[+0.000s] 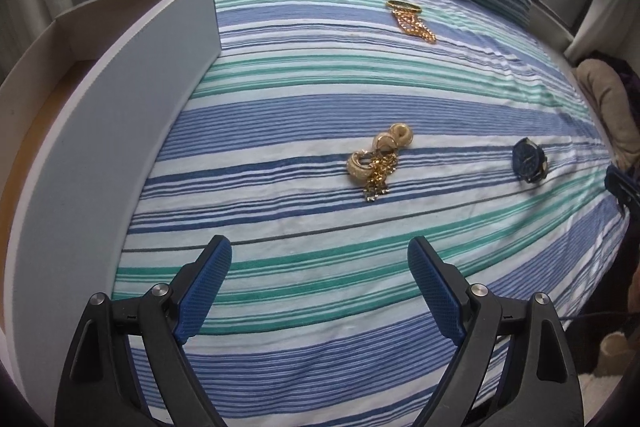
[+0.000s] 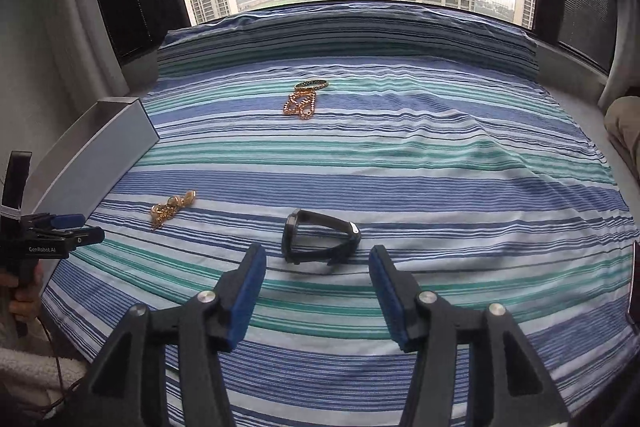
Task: Organize jewelry
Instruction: 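Lift the black watch with the right gripper and set it down on the bed, then close the left gripper on the gold earrings while the right gripper regrasps the black watch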
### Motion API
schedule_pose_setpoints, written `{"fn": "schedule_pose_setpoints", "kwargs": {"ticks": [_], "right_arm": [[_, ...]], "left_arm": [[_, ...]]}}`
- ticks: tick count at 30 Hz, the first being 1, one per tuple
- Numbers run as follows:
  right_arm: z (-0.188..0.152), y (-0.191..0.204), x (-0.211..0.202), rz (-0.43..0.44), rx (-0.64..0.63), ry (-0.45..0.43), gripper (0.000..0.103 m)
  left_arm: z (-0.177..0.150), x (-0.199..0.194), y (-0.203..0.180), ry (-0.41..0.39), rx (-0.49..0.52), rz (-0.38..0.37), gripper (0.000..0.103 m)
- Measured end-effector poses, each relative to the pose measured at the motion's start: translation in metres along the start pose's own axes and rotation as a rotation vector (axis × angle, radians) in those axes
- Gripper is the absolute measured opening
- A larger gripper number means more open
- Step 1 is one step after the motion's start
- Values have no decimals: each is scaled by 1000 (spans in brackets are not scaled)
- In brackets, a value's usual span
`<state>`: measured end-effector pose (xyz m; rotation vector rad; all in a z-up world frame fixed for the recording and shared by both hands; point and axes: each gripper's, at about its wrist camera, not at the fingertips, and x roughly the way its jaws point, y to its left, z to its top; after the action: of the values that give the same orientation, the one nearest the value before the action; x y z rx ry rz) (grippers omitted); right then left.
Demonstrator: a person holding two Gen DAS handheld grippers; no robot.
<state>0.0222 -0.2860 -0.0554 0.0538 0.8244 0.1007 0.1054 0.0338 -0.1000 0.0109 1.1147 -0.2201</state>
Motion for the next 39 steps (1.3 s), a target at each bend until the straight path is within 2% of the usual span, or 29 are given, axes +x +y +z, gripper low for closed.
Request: {"fn": "schedule_pose_setpoints", "kwargs": {"ticks": [5,11,13,14,16,17,22,29,32,35,37,39], "right_arm": [[-16,-16,-1,-4,61,28,55],[-20,-8,-3,40,85,18,55],[-20,-6,-5,55,91,11,55],[-20,-5,-6,60,90,8,55],[-20,-4,-8,63,89,0,55],[-20,-3,-9,64,89,-3,55],[-21,-11,-6,66,119,-6,55],[-14,-29,-9,43,152,-14,55],[-5,-36,-3,41,137,0,55],[7,-28,8,76,36,38,55],[10,-11,17,121,-93,71,55],[11,10,30,129,-221,105,55]], "left_arm": [[17,28,-31,4,111,-11,91],[45,65,-55,-22,219,15,86],[50,77,-58,-1,252,19,74],[51,80,-57,0,259,-2,68],[52,75,-57,-20,272,-18,45],[52,72,-58,-18,284,-33,26],[49,55,-49,-16,225,-81,24],[39,-20,-16,-90,54,-218,24],[39,-46,-10,-118,21,-228,24],[40,-66,-5,-140,-7,-222,24],[43,-72,-4,-147,-30,-217,24],[42,-82,0,-159,-45,-215,24]]}}
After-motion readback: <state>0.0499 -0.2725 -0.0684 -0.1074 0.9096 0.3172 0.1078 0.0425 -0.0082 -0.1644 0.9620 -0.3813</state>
